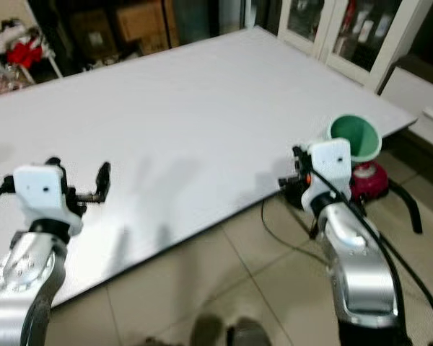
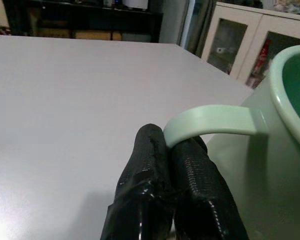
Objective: Setting the table
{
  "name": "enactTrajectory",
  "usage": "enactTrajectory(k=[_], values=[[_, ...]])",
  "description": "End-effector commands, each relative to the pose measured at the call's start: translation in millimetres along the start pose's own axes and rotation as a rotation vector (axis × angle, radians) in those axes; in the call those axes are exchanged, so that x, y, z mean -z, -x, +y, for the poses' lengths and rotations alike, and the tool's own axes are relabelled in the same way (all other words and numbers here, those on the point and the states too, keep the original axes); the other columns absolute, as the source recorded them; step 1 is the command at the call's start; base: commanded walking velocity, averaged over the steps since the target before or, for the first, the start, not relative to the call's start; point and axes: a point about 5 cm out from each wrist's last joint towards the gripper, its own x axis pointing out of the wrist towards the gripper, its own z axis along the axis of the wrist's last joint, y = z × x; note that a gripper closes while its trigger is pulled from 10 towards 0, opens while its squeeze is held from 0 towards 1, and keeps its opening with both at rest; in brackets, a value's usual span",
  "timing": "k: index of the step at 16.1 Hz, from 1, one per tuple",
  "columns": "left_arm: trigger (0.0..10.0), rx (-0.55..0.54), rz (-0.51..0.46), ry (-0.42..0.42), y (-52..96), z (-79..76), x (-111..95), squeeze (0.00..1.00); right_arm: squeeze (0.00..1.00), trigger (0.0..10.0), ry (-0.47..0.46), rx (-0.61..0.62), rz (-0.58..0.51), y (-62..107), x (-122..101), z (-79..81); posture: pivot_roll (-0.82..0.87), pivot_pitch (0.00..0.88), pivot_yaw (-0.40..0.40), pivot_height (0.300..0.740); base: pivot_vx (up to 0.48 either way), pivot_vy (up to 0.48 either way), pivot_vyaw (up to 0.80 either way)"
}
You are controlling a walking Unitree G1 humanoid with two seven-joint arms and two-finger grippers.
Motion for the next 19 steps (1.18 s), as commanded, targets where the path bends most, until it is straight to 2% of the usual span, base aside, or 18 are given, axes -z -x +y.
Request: enactTrajectory(k=[1, 6, 9, 10, 11, 14, 17, 19], values=[[10.0, 0.002, -0.006, -0.010, 0.5, 0.0, -2, 0.00, 0.00, 10.0, -0.007, -0.027, -0.020, -2.4, -4, -0.8, -0.18, 0.093, 0.063, 0.740, 0.442, 0.000, 0.00], [10.0, 0.013, -0.002, -0.006, 0.8, -2.0, -1, 0.00, 0.00, 10.0, 0.005, -0.180, -0.025, -3.5, -7, 13.9, -0.18, 0.094, 0.063, 0.740, 0.442, 0.000, 0.00], [10.0, 0.020, 0.001, -0.002, 1.6, -4.9, 0, 0.00, 0.00, 10.0, 0.034, -0.232, -0.027, -3.7, -7, 20.1, -0.17, 0.093, 0.061, 0.740, 0.439, 0.000, 0.74], [10.0, 0.017, 0.011, 0.016, 2.3, -6.4, 1, 0.00, 0.00, 10.0, 0.011, -0.226, -0.020, -4.4, -6, 19.6, -0.17, 0.094, 0.060, 0.740, 0.000, 0.000, 0.00], [10.0, 0.011, 0.017, 0.032, 3.0, -6.7, 1, 0.00, 0.00, 10.0, 0.027, -0.241, -0.015, -4.6, -5, 20.4, -0.17, 0.095, 0.057, 0.740, 0.000, 0.000, 0.00], [10.0, 0.003, 0.025, -0.013, 2.3, -6.8, 2, 0.00, 0.00, 10.0, 0.074, -0.270, -0.018, -6.7, -6, 26.1, -0.17, 0.094, 0.052, 0.740, 0.000, -0.320, 0.53], [10.0, -0.014, 0.020, -0.006, -2.6, -7.3, 0, 0.00, 0.00, 10.0, 0.034, -0.281, -0.011, -11.7, -3, 29.4, -0.16, 0.089, 0.053, 0.740, 0.000, -0.480, 0.80], [10.0, -0.024, 0.014, -0.004, -6.4, -5.9, -1, 0.00, 0.00, 10.0, 0.010, -0.293, 0.010, -13.0, 2, 31.6, -0.16, 0.079, 0.056, 0.740, 0.000, 0.000, 0.39]])
